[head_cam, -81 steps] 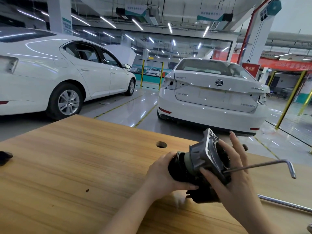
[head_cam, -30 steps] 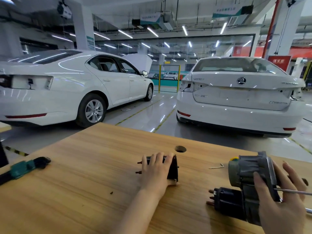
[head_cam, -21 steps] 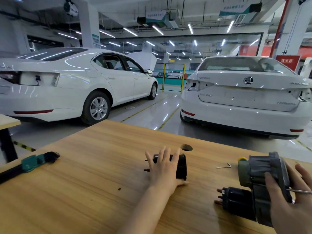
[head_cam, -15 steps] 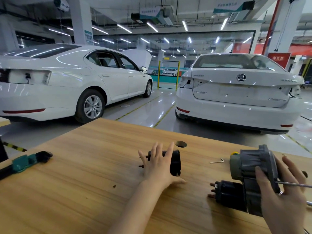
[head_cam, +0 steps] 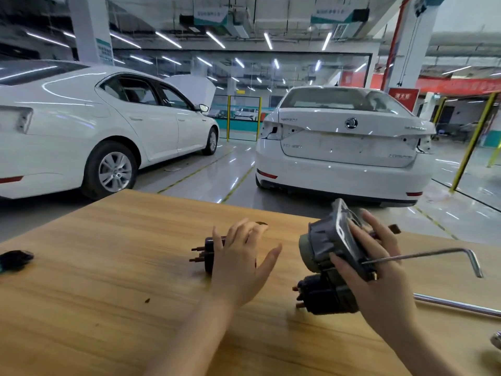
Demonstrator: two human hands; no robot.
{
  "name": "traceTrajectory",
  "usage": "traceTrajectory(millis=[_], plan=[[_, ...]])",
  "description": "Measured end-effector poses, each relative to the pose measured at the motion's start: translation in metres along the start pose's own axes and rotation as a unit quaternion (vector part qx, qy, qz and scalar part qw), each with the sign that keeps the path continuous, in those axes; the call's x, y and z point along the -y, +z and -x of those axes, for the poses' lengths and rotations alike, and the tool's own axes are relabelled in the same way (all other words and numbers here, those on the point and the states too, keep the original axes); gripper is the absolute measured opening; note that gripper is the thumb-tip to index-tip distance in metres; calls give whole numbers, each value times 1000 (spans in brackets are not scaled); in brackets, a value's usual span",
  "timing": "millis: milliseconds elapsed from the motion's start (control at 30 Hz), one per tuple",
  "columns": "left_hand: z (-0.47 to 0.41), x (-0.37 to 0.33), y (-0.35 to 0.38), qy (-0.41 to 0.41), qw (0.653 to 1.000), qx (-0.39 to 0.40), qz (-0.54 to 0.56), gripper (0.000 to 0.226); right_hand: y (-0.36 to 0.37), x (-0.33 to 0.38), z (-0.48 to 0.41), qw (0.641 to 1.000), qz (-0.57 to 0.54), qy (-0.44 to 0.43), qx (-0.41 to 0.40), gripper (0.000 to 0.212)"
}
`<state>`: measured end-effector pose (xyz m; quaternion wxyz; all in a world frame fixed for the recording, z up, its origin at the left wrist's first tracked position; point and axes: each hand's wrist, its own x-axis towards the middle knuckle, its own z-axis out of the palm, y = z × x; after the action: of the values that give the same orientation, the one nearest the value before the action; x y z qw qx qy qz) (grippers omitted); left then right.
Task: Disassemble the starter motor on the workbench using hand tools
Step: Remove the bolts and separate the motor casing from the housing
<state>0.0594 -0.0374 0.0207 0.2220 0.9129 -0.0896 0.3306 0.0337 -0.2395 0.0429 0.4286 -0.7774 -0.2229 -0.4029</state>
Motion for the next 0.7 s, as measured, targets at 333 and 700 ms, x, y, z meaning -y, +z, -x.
traceTrajectory(millis=[333, 700], plan=[[6, 31, 5, -95, 994, 0, -50, 55, 9, 15, -37, 985, -29, 1, 171, 57], [11, 5, -29, -36, 868, 69, 490, 96, 46, 50, -57, 913, 40, -81, 399, 52]])
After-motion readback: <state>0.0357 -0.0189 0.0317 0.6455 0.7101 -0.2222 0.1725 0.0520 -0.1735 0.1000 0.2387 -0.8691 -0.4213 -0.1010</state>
